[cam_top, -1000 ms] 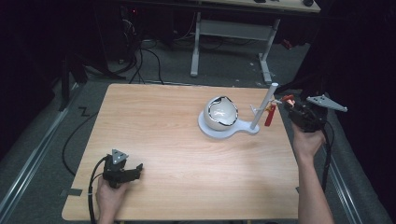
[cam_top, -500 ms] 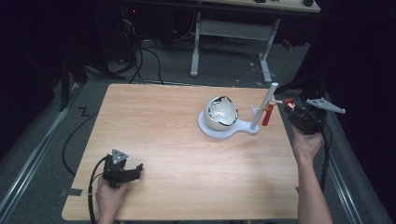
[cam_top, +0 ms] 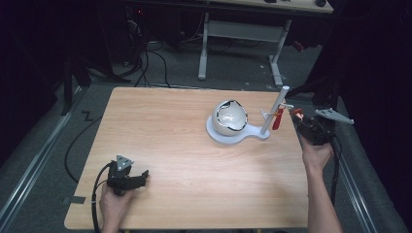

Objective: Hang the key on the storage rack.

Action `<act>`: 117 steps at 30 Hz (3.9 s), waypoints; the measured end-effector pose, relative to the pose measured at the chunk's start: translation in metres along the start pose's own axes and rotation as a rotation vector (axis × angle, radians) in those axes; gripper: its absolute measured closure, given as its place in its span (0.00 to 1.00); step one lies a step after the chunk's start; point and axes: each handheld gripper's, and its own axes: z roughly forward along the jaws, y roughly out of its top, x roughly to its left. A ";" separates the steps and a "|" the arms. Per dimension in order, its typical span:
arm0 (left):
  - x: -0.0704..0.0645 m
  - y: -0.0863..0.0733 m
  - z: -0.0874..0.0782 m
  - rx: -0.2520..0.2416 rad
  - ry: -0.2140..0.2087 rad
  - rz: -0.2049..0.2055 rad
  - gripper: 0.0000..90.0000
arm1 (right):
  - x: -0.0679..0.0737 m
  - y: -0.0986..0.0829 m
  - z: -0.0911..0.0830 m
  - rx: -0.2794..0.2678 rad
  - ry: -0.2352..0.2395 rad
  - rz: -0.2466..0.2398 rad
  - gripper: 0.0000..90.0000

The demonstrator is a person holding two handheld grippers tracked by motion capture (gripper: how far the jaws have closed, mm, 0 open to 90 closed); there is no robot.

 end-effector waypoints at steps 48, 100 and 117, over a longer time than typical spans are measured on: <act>0.000 0.000 0.000 0.000 0.000 0.001 0.20 | 0.024 -0.030 0.036 0.099 0.051 -0.013 0.74; 0.000 0.000 0.000 0.001 0.004 -0.002 0.21 | 0.030 -0.053 0.009 0.049 0.078 0.014 0.56; 0.000 0.000 0.000 0.001 0.005 -0.003 0.21 | 0.037 -0.063 -0.007 0.023 0.114 0.022 0.54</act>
